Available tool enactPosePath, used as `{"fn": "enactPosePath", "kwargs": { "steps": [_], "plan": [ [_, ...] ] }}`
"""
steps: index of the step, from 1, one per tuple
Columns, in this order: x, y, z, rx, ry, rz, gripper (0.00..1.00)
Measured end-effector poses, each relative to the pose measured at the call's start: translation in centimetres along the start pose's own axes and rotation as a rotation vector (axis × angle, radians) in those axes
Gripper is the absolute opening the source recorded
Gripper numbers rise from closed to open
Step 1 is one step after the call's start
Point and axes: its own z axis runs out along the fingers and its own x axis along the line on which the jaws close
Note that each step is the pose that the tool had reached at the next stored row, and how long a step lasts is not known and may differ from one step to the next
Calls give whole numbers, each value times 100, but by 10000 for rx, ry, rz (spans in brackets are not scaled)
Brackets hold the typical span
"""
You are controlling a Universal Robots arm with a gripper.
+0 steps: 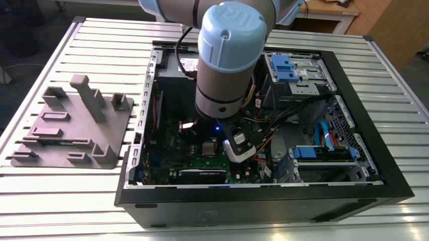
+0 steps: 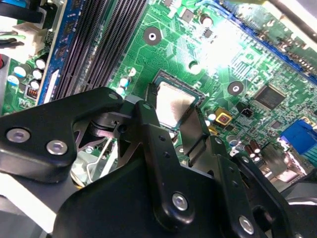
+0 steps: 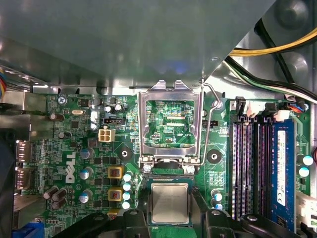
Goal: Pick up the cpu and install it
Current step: 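Place the cpu into insertion slot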
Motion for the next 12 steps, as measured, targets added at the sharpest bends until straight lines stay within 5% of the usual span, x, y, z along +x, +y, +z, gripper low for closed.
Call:
{"fn": "enactPosePath", "kwargs": {
  "steps": [12],
  "plan": [
    [-1, 0, 2, 1, 0, -1, 39]
  ]
}}
